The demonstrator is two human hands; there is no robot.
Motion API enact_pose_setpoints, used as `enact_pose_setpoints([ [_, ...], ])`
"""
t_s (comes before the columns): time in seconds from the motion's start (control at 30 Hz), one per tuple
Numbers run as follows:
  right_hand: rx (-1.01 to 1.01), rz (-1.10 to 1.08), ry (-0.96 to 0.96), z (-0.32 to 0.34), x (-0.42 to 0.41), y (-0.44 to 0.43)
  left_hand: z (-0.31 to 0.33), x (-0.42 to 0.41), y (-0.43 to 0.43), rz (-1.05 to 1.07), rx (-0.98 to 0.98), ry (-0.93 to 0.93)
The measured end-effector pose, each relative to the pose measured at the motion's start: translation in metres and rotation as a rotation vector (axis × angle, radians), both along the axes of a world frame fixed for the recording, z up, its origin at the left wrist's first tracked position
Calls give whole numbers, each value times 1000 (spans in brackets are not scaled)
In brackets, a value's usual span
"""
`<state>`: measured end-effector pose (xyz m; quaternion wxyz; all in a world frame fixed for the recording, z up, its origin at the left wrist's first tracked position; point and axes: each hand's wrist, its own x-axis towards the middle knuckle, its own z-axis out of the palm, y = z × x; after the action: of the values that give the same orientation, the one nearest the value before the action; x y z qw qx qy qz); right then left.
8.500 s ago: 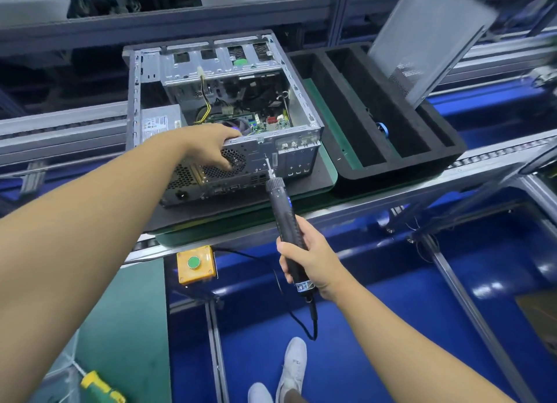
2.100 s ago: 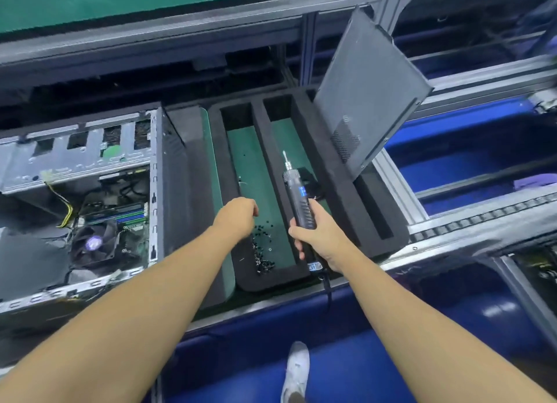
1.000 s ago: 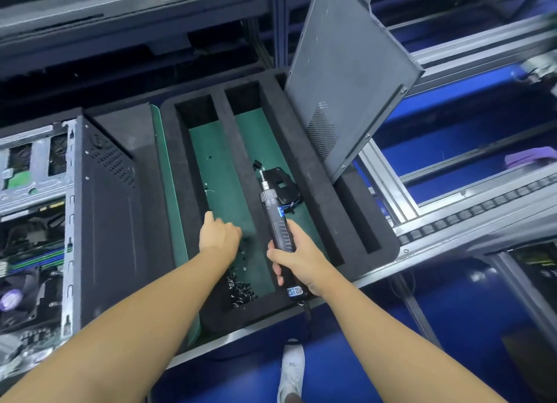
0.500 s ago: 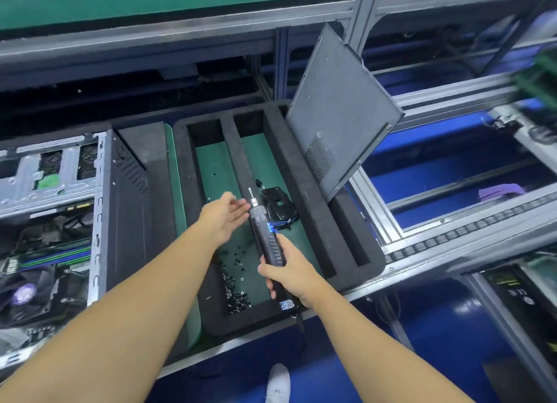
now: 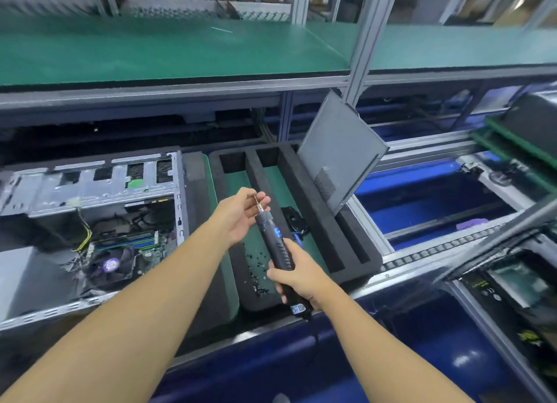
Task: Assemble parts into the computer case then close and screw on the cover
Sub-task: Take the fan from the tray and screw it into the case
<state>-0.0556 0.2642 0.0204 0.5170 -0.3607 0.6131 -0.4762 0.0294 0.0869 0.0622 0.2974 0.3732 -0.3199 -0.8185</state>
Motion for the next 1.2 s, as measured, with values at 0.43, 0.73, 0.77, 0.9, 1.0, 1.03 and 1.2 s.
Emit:
enact_pose_setpoints([
  [0.43,-120,163,26,55,153,25,60,182,40,86,-167,22],
  [0.73,-113,231,-49,67,238,37,73,278,61,80,-232,-31],
  [0.77,-119,239,-63,68,246,36,75,287,61,61,-255,-47],
  [0.9,-148,242,-121,75,269,33,84,315,60,50,-310,-4],
  [1.0,-181,247,-160,80,280,31,90,326,59,34,-362,-49],
  [1.03,-193,250,-173,81,282,31,91,328,59,49,-373,-57],
  [1.2,-222,264,-207,81,288,35,95,334,57,59,-438,-134],
])
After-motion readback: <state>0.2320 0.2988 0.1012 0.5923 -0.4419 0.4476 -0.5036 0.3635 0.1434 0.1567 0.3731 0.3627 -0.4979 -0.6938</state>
